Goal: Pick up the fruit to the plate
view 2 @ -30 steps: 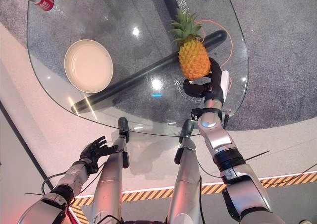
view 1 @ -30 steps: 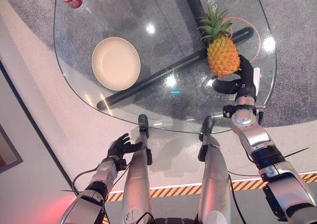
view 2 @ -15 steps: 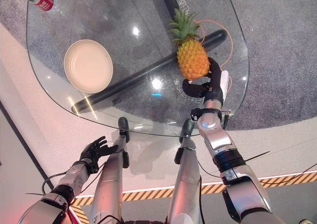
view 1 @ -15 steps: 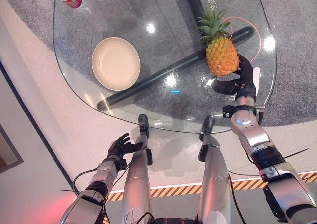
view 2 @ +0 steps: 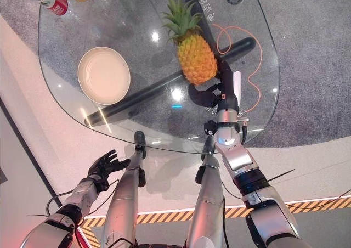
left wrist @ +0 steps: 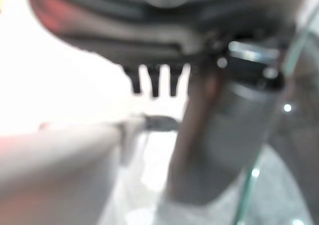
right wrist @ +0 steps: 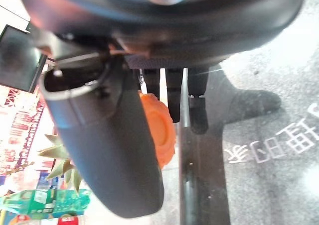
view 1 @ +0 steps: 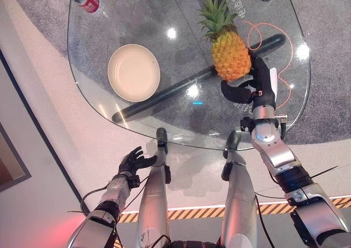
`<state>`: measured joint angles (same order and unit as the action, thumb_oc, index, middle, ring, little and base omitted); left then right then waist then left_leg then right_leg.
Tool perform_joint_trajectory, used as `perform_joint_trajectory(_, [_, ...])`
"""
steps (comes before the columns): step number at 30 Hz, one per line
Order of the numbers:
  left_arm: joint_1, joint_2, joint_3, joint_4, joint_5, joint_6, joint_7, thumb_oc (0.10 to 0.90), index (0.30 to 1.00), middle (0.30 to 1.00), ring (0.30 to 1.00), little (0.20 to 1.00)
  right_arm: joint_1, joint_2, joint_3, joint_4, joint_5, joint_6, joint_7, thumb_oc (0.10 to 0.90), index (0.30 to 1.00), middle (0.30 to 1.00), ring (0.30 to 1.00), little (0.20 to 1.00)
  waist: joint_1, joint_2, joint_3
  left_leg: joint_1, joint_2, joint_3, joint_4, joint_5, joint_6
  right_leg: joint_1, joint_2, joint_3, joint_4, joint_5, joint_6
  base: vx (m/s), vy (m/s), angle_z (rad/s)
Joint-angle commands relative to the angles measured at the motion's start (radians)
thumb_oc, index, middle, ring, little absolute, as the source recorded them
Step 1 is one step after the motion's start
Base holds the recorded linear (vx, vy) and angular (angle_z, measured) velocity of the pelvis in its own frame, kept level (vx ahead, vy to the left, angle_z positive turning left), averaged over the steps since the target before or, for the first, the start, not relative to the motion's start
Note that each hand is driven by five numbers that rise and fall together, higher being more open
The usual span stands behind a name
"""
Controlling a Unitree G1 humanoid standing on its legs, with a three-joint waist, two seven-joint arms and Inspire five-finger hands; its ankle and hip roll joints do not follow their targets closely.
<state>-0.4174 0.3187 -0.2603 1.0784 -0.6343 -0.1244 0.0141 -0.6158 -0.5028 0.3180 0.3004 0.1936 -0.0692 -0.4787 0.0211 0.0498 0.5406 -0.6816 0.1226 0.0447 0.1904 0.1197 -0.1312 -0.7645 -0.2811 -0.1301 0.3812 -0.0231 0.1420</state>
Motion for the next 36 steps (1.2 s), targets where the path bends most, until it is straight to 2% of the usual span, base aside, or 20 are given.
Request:
perform_joint_trajectory(1, [0.051,0.009,0.012,0.028,-0.022,-0.023,0.020,0.800,0.900,0.900,0.900,0.900,-0.041,-0.021,-0.043,-0.184,-0.068,-0.161,0.004,0.100,0.300,0.300,0.300,0.200,-0.020,-0.001,-0.021,-0.011,-0.018,0.003,0.022,-0.012,0.037,0.041,0.030,-0.024,-0.085,0.096,-0.001,0.00,0.000,0.00])
perform_joint_trajectory(7, [0.053,0.007,0.036,0.034,-0.102,-0.051,0.036,0.800,0.900,0.900,0.900,0.900,-0.044,-0.020,-0.040,-0.203,-0.064,-0.182,0.024,0.100,0.300,0.300,0.300,0.200,-0.019,0.000,-0.021,0.001,-0.017,0.004,0.010,-0.007,0.035,0.049,0.030,-0.028,-0.089,0.095,-0.002,-0.02,-0.001,0.00])
perform_joint_trajectory(14, [0.021,0.042,0.153,-0.021,-0.314,-0.133,0.077,0.800,0.900,0.900,0.900,0.900,-0.041,-0.032,-0.037,-0.225,-0.073,-0.181,0.055,0.100,0.300,0.300,0.300,0.200,-0.021,0.007,-0.021,0.029,-0.015,0.007,0.000,-0.004,0.028,0.070,0.027,-0.024,-0.085,0.081,-0.006,-0.01,0.013,0.00])
perform_joint_trajectory(18, [-0.029,0.077,0.238,-0.101,-0.409,-0.261,0.199,0.800,0.900,0.900,0.900,0.900,-0.032,-0.023,-0.041,-0.225,-0.086,-0.187,0.057,0.100,0.300,0.300,0.300,0.200,-0.022,0.007,-0.021,0.041,-0.014,0.005,-0.001,-0.004,0.024,0.078,0.026,-0.023,-0.075,0.071,-0.008,0.00,0.000,0.00])
perform_joint_trajectory(20, [-0.048,0.083,0.268,-0.156,-0.459,-0.316,0.222,0.800,0.900,0.900,0.900,0.900,-0.026,-0.018,-0.044,-0.227,-0.091,-0.191,0.057,0.100,0.300,0.300,0.300,0.200,-0.019,0.003,-0.021,0.045,-0.013,0.002,-0.006,-0.004,0.024,0.083,0.026,-0.025,-0.074,0.069,-0.009,0.00,-0.021,0.01])
perform_joint_trajectory(24, [-0.094,0.090,0.309,-0.271,-0.474,-0.432,0.303,0.800,0.900,0.900,0.900,0.900,-0.019,0.015,-0.048,-0.238,-0.122,-0.199,0.050,0.100,0.300,0.300,0.300,0.200,-0.012,-0.010,-0.021,0.041,-0.013,-0.009,-0.006,-0.005,0.023,0.085,0.029,-0.033,-0.072,0.068,-0.011,0.00,-0.073,0.02])
perform_joint_trajectory(31, [-0.155,0.128,0.328,-0.326,-0.527,-0.514,0.303,0.800,0.900,0.900,0.900,0.900,-0.036,0.011,-0.033,-0.251,-0.120,-0.204,0.064,0.100,0.300,0.300,0.300,0.200,-0.018,-0.013,-0.021,0.037,-0.009,-0.004,-0.004,-0.006,0.021,0.084,0.033,-0.027,-0.071,0.062,-0.017,0.00,-0.007,0.00])
perform_joint_trajectory(36, [-0.154,0.117,0.345,-0.398,-0.556,-0.562,0.269,0.800,0.900,0.900,0.900,0.900,-0.029,0.018,-0.039,-0.266,-0.132,-0.213,0.080,0.100,0.300,0.300,0.300,0.200,-0.015,-0.012,-0.021,0.036,-0.009,-0.004,-0.003,-0.010,0.021,0.085,0.031,-0.026,-0.071,0.060,-0.017,0.00,0.000,0.00])
